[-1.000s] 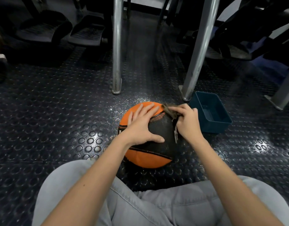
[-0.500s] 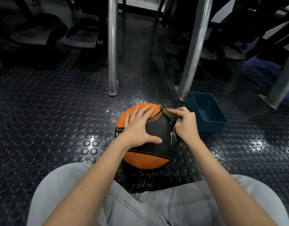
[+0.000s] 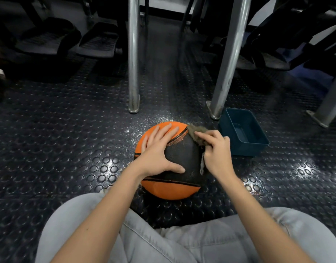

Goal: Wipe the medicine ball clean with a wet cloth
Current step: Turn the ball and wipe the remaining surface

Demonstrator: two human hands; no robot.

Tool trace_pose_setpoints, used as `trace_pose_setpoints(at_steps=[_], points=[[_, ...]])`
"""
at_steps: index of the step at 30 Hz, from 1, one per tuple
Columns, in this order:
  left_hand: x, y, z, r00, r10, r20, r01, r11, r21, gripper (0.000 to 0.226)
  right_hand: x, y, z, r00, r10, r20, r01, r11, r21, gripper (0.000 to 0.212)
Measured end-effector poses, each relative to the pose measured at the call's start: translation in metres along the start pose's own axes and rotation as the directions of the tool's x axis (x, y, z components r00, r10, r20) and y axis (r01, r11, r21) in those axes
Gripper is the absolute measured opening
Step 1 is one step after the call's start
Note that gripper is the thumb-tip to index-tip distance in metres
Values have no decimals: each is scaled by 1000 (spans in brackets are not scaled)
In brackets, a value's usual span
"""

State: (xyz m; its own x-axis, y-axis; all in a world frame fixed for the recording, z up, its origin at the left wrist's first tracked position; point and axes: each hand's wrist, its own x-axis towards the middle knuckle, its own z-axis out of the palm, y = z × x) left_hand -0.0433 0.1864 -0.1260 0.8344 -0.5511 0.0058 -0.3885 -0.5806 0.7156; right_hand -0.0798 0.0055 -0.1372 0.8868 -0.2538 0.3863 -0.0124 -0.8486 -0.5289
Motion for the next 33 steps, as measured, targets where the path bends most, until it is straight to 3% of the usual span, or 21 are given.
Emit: trace_pose_setpoints(at_steps=[2,5,6,9,11,13,16,17,21,23,25,28,29,31,33], points=[[-1,-2,-1,1000,-3,-12,3,1000,-19,112,-27,-9,2,985,-162,-64,162,987,-6,51],[-4,-7,-1,1000,16,-6,-17,999,-31,111,-44,-7,-5,936,-352,-19,352,936,-4,53],[-5,-7,-1,1000,18,-3,-18,999,-30,110,-35,0,-7,941,-339,-2,339,941,-1,55],[-2,-2,1,1000,6,-13,-6,1000,-30,109,-1,12,-5,999,-50,11,50,999,22,60],[0,3,4,999,-8,-33,7,1000,-29,109,4,7,-1,999,46,-11,-46,999,19,57],[1,5,5,998,-20,-55,19,1000,-25,108,-12,-6,1,997,-52,-64,53,999,14,53],[-1,5,5,998,-15,-58,14,999,-29,109,-45,-12,-1,946,-318,-66,318,948,-3,51],[-1,5,6,999,-10,-49,9,1000,-22,108,-43,-11,-4,945,-322,-52,322,947,3,51],[-2,8,9,999,-14,-30,14,1000,-9,108,-5,-6,-17,996,25,85,-39,984,172,39],[1,9,9,999,-16,-41,15,1000,-13,108,3,-8,-24,982,85,170,-135,942,308,29],[0,7,8,999,-12,-52,11,1000,-14,109,-2,-16,-25,983,70,169,-131,916,380,23],[-4,4,8,998,7,-57,-9,1000,-25,109,-17,-21,-16,994,-108,24,99,965,244,6],[-5,2,7,998,10,-62,-12,999,-33,108,-16,-19,-14,988,-155,18,148,967,206,10],[-5,-1,6,997,6,-79,-10,999,-46,107,-3,-9,-14,987,-129,95,107,971,212,37],[-5,0,5,997,-6,-77,2,999,-47,107,13,0,-15,984,-11,177,-19,986,164,38]])
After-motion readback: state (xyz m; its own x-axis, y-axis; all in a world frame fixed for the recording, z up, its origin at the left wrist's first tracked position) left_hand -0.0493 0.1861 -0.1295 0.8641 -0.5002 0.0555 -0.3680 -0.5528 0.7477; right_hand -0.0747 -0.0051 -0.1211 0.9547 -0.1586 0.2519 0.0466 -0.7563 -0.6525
